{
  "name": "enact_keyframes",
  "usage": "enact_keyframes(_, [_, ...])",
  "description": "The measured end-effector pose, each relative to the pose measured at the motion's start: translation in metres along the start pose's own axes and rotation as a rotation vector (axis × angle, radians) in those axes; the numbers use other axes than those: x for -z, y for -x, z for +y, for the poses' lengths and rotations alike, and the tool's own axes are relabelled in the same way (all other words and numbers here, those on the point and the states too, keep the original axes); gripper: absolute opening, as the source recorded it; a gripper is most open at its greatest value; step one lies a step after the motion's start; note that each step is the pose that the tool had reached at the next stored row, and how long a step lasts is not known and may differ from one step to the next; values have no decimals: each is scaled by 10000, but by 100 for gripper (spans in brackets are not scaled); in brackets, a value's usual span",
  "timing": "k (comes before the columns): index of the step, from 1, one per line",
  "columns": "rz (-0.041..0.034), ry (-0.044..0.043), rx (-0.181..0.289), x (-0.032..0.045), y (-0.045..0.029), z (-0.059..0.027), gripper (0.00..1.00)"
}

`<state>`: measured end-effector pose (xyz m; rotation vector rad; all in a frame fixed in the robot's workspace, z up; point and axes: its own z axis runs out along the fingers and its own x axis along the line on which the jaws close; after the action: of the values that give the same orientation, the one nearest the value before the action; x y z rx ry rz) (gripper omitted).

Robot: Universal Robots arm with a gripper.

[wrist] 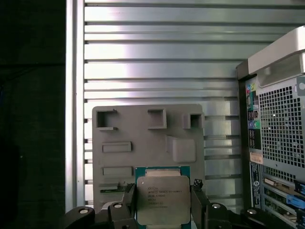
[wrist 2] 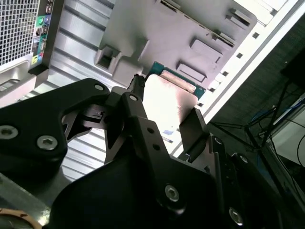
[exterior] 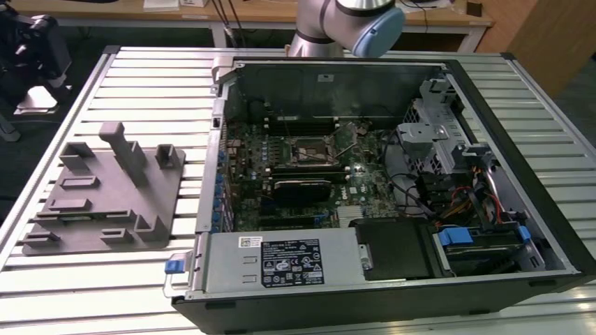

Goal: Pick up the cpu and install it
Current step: 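Pick up the cpu and move it towards the insertion slot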

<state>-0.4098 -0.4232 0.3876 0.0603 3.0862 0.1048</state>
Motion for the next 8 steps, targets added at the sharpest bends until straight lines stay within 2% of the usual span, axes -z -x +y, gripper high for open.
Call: enact_keyframes(8, [2, -1, -1, -11, 211, 8, 55])
